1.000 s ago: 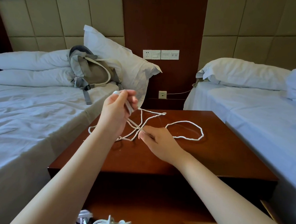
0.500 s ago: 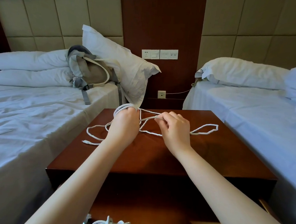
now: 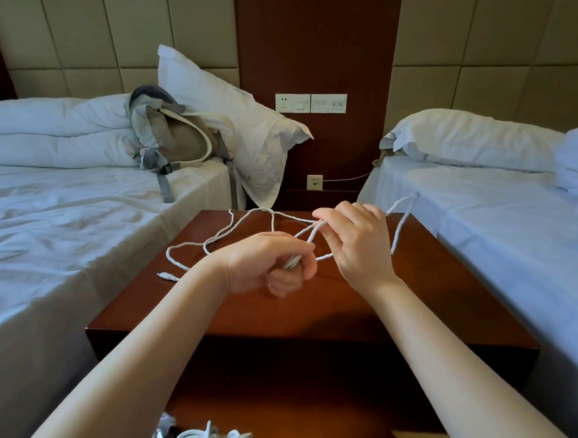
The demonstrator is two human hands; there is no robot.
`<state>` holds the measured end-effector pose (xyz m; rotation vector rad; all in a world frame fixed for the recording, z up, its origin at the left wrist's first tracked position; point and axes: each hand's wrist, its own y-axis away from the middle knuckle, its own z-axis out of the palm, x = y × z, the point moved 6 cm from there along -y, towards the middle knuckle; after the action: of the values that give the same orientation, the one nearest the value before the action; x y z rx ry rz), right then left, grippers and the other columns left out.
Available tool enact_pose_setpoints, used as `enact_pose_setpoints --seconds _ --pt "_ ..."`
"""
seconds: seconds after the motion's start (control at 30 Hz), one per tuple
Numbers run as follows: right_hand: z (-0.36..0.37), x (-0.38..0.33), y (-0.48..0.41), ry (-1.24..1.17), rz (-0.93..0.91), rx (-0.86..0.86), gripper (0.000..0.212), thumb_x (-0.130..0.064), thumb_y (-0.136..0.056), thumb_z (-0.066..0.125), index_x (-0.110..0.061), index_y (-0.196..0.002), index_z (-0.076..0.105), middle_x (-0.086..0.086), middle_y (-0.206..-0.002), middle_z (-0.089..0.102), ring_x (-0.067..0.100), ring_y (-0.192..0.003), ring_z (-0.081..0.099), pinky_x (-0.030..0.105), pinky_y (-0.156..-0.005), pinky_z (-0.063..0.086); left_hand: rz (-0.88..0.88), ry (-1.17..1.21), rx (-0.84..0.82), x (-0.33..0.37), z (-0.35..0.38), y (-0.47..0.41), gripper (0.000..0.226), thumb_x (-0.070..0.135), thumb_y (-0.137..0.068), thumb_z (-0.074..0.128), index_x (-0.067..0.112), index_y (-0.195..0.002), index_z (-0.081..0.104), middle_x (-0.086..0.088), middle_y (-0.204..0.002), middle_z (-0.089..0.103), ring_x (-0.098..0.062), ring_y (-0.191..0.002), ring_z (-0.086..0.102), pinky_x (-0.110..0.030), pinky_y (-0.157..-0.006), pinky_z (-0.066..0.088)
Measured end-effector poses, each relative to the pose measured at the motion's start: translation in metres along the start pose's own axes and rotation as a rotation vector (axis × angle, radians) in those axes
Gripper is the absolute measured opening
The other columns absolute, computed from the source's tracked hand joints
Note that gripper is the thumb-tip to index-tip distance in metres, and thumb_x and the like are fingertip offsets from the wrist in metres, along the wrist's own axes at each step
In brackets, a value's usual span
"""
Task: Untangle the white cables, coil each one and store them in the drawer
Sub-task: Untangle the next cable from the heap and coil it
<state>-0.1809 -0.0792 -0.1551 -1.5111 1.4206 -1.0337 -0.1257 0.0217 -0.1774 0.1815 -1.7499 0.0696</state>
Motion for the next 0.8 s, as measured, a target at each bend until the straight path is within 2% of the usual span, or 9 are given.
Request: enact_pose_setpoints --seconds 0.13,0.23,0.3,0.37,0.47,0.57,0.67,0.73,0.8 --pt "0.005 -0.003 -0.004 -0.135 0.063 -0.082 0.040 -0.036 -0.099 0.037 -0.009 -0.094 0.066 -0.002 -0.073 0.067 0.019 -0.068 0.063 0.035 -0.073 0.044 0.058 0.190 -0.212 0.010 0.016 0.005 0.035 0.026 -0.089 0.038 0.008 -0.064 0.056 0.007 -0.039 0.031 -0.007 -0.038 0.024 -0.018 -0.043 0.028" --pt "0.007 0.004 0.000 -0.165 0.134 -0.142 0.044 -0.034 -0.099 0.032 -0.006 -0.088 0.065 0.001 -0.057 0.061 0.022 -0.053 0.058 0.032 -0.065 0.044 0.178 0.330 -0.365 0.027 0.029 0.006 0.032 0.030 -0.087 0.046 0.008 -0.066 0.057 0.006 -0.042 0.028 -0.009 -0.039 0.022 -0.015 -0.042 0.028" --pt "0.012 0.003 0.006 -0.115 0.148 -0.234 0.035 -0.024 -0.097 0.037 -0.002 -0.090 0.063 0.005 -0.054 0.057 0.027 -0.050 0.056 0.029 -0.056 0.041 0.242 0.357 -0.399 0.034 0.034 0.005 0.035 0.034 -0.089 0.048 0.011 -0.064 0.055 0.005 -0.043 0.026 -0.009 -0.038 0.022 -0.018 -0.040 0.024" --pt "0.019 -0.001 0.010 -0.101 0.195 -0.386 0.023 -0.015 -0.098 0.042 -0.002 -0.100 0.061 0.009 -0.063 0.059 0.028 -0.059 0.059 0.031 -0.053 0.041 0.296 0.359 -0.376 0.038 0.034 0.003 0.034 0.034 -0.088 0.052 0.014 -0.061 0.054 0.006 -0.042 0.025 -0.008 -0.037 0.020 -0.017 -0.040 0.023" --pt "0.028 -0.011 0.013 -0.112 0.227 -0.582 0.018 -0.008 -0.098 0.039 -0.008 -0.094 0.057 0.010 -0.079 0.059 0.024 -0.072 0.055 0.034 -0.062 0.043 0.369 0.446 -0.291 0.042 0.027 0.001 0.029 0.027 -0.086 0.050 0.014 -0.060 0.056 0.006 -0.040 0.024 -0.008 -0.037 0.019 -0.017 -0.040 0.025" --pt "0.034 -0.023 0.016 -0.093 0.169 -0.641 0.025 -0.013 -0.099 0.041 -0.016 -0.077 0.051 0.004 -0.066 0.052 0.026 -0.067 0.053 0.032 -0.061 0.035 0.436 0.612 -0.025 0.041 0.006 -0.001 0.036 0.023 -0.084 0.038 0.012 -0.054 0.054 0.009 -0.034 0.028 -0.009 -0.037 0.016 -0.018 -0.039 0.026" --pt "0.035 -0.032 0.017 -0.173 0.130 -0.581 0.021 -0.024 -0.098 0.048 -0.013 -0.109 0.062 0.005 -0.071 0.064 0.026 -0.068 0.061 0.032 -0.060 0.040 0.505 0.764 0.207 0.039 -0.014 0.004 0.034 0.024 -0.080 0.036 0.012 -0.053 0.053 0.007 -0.035 0.032 -0.006 -0.035 0.023 -0.018 -0.040 0.027" --pt "0.039 -0.033 0.018 -0.184 0.119 -0.585 0.021 -0.027 -0.098 0.049 -0.017 -0.111 0.061 -0.005 -0.069 0.060 0.014 -0.064 0.056 0.030 -0.061 0.043 0.565 0.817 0.340 0.039 -0.025 0.009 0.025 0.022 -0.079 0.039 0.012 -0.061 0.051 0.006 -0.043 0.033 -0.007 -0.040 0.030 -0.019 -0.045 0.032" --pt "0.043 -0.032 0.020 -0.210 0.134 -0.589 0.017 -0.028 -0.097 0.051 -0.017 -0.101 0.063 -0.015 -0.058 0.046 0.005 -0.051 0.044 0.023 -0.056 0.037 0.653 0.826 0.493 0.043 -0.039 0.017 0.018 0.016 -0.084 0.037 0.013 -0.068 0.045 0.004 -0.051 0.036 -0.009 -0.047 0.032 -0.021 -0.053 0.034"
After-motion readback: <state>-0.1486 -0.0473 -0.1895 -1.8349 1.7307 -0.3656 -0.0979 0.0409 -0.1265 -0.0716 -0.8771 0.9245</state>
